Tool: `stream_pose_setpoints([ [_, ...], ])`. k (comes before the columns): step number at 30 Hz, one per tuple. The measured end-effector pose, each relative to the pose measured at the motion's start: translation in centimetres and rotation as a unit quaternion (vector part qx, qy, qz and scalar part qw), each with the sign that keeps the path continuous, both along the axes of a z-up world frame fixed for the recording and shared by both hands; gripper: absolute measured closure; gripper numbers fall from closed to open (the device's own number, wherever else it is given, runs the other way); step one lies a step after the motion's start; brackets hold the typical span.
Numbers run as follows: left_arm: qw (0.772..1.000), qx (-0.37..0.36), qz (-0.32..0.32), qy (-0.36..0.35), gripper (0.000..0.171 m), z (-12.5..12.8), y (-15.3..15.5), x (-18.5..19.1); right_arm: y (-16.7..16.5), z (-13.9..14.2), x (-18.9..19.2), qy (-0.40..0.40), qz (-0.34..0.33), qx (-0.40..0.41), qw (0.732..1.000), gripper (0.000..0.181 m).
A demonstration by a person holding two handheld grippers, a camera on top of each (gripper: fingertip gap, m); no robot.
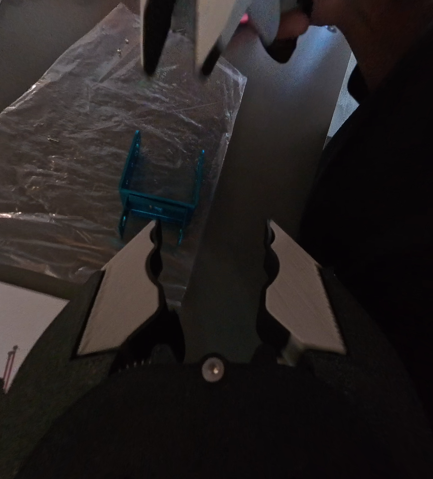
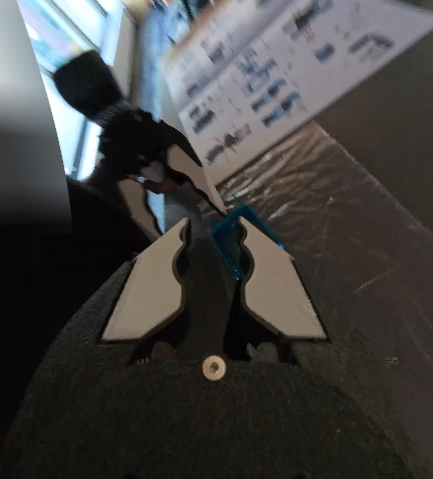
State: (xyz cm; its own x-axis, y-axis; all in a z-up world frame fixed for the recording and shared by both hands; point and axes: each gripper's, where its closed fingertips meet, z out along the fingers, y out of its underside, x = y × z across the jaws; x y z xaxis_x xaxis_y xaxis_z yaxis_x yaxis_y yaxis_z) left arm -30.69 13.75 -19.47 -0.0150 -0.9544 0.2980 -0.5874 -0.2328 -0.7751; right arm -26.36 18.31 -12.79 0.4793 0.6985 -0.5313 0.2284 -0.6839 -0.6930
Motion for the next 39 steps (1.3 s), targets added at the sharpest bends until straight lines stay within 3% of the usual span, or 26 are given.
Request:
stream_pose_setpoints([
  [2,1.000,-0.005,0.004,-0.003,0.092,0.2,-0.1,-0.3,0.1,0.7,1.7,0.008,0.019,0.060,0.998,0.142],
  [5,1.000,0.021,0.009,-0.002,0.092,0.5,0.2,-0.8,1.4,-1.4,4.5,-0.060,0.010,0.135,0.989,0.160],
  [9,0.997,0.071,0.030,-0.019,0.092,2.0,0.9,-1.6,1.7,-1.4,5.1,-0.001,0.032,0.179,0.983,0.181],
  [13,0.990,0.110,0.065,-0.068,0.096,4.3,1.5,-2.0,2.3,-0.8,5.4,-0.049,0.041,0.240,0.969,0.181],
  [16,0.983,0.128,0.105,-0.077,0.100,4.7,2.4,-2.4,3.7,-0.7,6.1,-0.083,0.035,0.295,0.951,0.181],
  [18,0.980,0.135,0.127,-0.074,0.100,4.7,2.8,-2.6,4.6,0.7,5.9,-0.045,0.013,0.332,0.942,0.181],
  [20,0.974,0.147,0.152,-0.075,0.103,4.7,3.5,-2.8,5.3,1.9,5.4,0.011,0.000,0.335,0.942,0.161],
  [23,0.963,0.174,0.196,-0.065,0.104,4.6,5.0,-3.3,6.6,1.1,4.5,0.005,0.002,0.324,0.946,0.146],
  [26,0.958,0.175,0.220,-0.054,0.104,4.3,5.7,-3.3,7.6,0.5,3.1,-0.002,0.027,0.303,0.953,0.143],
  [29,0.962,0.176,0.201,-0.052,0.101,3.8,5.2,-3.0,6.6,1.0,1.3,0.014,0.098,0.268,0.958,0.138],
  [31,0.968,0.179,0.167,-0.052,0.099,3.4,4.1,-3.0,4.6,0.4,0.7,0.004,0.160,0.231,0.960,0.125],
  [34,0.972,0.195,0.133,-0.007,0.093,1.8,3.5,-3.5,0.9,-2.4,0.8,-0.071,0.234,0.238,0.940,0.108],
  [39,0.977,0.200,0.070,0.024,0.103,1.0,3.2,-3.0,-1.5,-4.5,1.3,-0.131,0.238,0.264,0.925,0.100],
])
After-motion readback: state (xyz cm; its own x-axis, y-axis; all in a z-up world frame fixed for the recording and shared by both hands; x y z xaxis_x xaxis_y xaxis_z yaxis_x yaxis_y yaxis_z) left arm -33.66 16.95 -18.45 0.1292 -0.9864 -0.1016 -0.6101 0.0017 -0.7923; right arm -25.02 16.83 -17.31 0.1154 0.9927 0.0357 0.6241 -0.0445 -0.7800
